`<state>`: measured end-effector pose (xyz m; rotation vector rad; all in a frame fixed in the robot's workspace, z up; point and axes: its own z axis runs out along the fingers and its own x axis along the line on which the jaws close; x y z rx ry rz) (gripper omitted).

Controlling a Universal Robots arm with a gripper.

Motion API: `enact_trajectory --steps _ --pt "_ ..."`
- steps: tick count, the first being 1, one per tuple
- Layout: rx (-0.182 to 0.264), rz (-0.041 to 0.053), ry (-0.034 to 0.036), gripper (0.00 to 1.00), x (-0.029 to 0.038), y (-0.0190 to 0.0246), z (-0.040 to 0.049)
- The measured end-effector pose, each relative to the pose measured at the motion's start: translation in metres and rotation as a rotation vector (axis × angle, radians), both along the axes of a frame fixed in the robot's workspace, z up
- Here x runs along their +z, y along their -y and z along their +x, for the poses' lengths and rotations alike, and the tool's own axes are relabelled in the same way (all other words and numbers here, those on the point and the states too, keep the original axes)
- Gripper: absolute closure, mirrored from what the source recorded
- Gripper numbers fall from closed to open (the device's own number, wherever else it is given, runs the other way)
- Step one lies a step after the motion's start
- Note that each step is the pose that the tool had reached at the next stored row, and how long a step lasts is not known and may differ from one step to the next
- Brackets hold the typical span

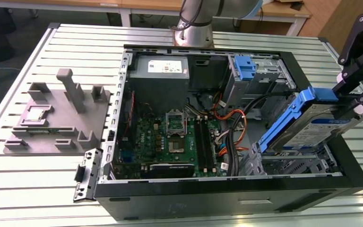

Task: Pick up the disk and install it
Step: 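Insert the disk into the insertion slot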

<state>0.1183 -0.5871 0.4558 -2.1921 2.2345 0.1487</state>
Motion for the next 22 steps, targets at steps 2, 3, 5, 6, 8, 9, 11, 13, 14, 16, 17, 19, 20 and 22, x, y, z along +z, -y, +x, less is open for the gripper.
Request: enact_trajectory --steps 2,3,5,6,8,9,11,13,14,16,17,19,20,22 --pt "0.000 0.0001 0.0000 0.65 -0.0001 0.0000 0.0000" --pt "0.000 0.0002 0.0000 0.65 -0.0003 0.0000 0.0000" --pt "0.000 0.0002 0.0000 0.65 -0.0014 0.0000 0.0000" --pt "0.000 0.0001 0.0000 0.65 -0.0016 0.0000 0.0000" --pt "0.000 0.0000 0.0000 0.65 -0.0016 0.0000 -0.0001" --pt "0.000 0.0000 0.0000 0.65 -0.0016 0.0000 0.0000" --pt "0.000 0.0001 0.0000 0.65 -0.0017 0.0000 0.0000" --pt "0.000 0.0004 0.0000 0.65 -0.0025 0.0000 -0.0001" --pt "0.000 0.0001 0.0000 0.65 -0.0032 0.0000 0.0000" --pt "0.000 0.0001 0.0000 0.65 -0.0046 0.0000 0.0000" --pt "0.000 0.0002 0.0000 0.65 -0.0051 0.0000 0.0000" --pt "0.000 0.0002 0.0000 0.65 -0.0065 0.0000 -0.0001" --pt "0.000 0.0002 0.0000 0.65 -0.0074 0.0000 -0.0001" --pt "0.000 0.0002 0.0001 0.65 -0.0098 0.0000 -0.0001"
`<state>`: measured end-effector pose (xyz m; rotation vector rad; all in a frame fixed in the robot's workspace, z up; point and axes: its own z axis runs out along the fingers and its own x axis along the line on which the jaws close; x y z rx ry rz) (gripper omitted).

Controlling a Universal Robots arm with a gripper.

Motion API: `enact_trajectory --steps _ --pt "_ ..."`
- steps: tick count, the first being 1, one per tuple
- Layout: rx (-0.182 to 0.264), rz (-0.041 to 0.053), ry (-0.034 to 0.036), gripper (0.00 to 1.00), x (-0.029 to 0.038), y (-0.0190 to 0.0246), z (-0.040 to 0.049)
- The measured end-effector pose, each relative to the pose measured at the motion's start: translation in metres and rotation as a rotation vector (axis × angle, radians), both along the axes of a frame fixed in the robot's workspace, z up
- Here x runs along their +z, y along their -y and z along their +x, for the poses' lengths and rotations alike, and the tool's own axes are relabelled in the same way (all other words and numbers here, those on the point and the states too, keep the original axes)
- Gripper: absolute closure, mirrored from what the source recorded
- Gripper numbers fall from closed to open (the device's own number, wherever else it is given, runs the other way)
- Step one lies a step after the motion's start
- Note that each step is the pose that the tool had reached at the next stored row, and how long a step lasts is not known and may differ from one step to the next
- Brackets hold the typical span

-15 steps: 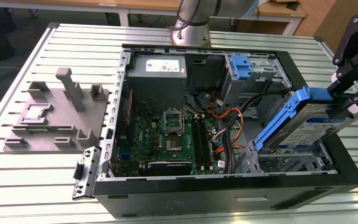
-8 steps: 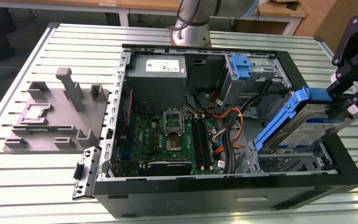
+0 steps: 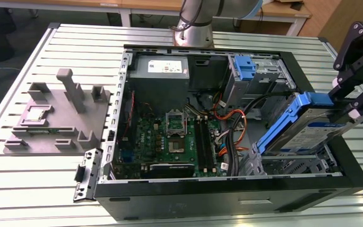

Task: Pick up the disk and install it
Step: 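Insert the disk into the insertion slot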

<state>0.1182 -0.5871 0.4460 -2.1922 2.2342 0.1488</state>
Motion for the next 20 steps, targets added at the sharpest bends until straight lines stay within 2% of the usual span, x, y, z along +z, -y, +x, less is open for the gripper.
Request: enact_trajectory --steps 20 --pt "0.000 0.0000 -0.0001 0.65 -0.0302 0.0003 -0.0001"
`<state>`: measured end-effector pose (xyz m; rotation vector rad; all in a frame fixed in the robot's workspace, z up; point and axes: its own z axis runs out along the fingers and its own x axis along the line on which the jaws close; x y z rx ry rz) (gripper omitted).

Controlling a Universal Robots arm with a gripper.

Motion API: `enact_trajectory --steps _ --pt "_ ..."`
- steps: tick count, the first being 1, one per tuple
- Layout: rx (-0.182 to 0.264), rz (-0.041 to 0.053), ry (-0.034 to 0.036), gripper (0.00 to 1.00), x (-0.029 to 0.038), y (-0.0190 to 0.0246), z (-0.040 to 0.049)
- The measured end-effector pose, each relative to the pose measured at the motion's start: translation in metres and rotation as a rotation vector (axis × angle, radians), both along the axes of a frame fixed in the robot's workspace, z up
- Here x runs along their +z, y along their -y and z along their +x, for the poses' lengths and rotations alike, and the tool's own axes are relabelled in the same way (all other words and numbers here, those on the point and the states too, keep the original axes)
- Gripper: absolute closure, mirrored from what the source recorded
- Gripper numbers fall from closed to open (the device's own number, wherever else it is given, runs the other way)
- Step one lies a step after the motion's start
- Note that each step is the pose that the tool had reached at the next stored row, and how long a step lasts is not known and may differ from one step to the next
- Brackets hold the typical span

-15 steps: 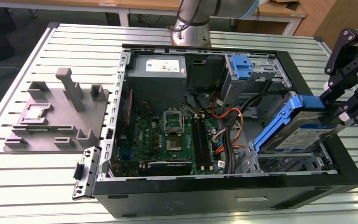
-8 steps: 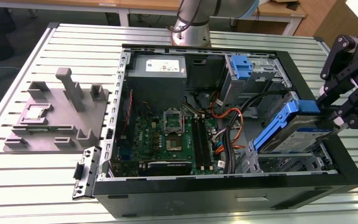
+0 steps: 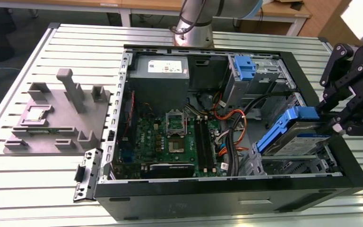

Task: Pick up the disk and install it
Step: 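Insert the disk into the insertion slot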

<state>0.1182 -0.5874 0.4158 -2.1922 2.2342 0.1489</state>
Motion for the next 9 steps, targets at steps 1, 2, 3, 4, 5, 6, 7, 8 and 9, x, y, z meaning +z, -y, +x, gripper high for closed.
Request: enact_trajectory --steps 1,2,3,4,5,6,7,8,9 --pt "0.000 0.0000 0.0001 0.65 -0.0015 0.0000 0.0000" --pt "0.000 0.0001 0.0000 0.65 -0.0031 0.0000 0.0000" --pt "0.000 0.0001 0.0001 0.65 -0.0046 0.0001 0.0000" --pt "0.000 0.0000 0.0001 0.65 -0.0060 0.0001 0.0000" --pt "0.000 0.0000 0.0000 0.65 -0.0076 0.0001 0.0000" --pt "0.000 0.0001 0.0000 0.65 -0.0091 0.0001 0.0000" --pt "0.000 0.0000 0.0001 0.65 -0.0106 0.0001 0.0000" --pt "0.000 0.0000 0.0000 0.65 -0.0120 0.0002 0.0000" --pt "0.000 0.0001 0.0000 0.65 -0.0136 0.0002 0.0000"
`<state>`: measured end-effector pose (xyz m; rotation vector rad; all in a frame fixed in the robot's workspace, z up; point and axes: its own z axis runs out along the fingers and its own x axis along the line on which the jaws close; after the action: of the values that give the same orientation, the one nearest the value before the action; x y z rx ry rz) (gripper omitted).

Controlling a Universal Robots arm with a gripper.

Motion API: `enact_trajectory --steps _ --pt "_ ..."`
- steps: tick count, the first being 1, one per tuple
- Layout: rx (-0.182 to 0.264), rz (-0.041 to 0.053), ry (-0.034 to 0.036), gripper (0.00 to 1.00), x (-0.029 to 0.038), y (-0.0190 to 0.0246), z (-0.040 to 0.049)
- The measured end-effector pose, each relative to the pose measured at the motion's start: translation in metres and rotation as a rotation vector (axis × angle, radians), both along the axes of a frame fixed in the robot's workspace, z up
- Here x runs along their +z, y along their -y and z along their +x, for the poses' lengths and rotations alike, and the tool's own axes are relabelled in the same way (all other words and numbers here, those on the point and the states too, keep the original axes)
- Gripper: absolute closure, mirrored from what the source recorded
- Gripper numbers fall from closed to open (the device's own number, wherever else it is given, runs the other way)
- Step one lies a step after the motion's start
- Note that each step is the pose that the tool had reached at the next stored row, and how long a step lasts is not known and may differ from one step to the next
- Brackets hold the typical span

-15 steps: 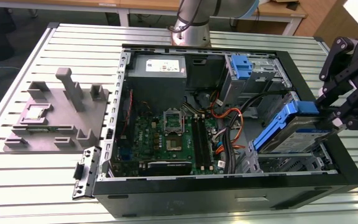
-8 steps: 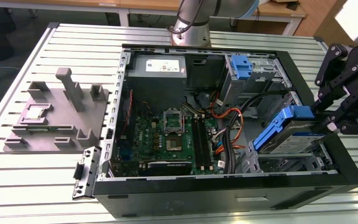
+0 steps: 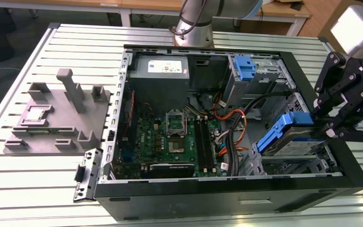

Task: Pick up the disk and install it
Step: 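Insert the disk into the insertion slot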

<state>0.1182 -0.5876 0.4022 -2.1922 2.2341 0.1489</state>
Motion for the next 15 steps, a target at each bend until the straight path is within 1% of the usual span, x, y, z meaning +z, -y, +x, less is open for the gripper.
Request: enact_trajectory --steps 7,15 --pt "0.000 -0.0001 0.0000 0.65 -0.0089 0.0001 0.0000" --pt "0.000 -0.0001 0.0000 0.65 -0.0176 0.0001 0.0000"
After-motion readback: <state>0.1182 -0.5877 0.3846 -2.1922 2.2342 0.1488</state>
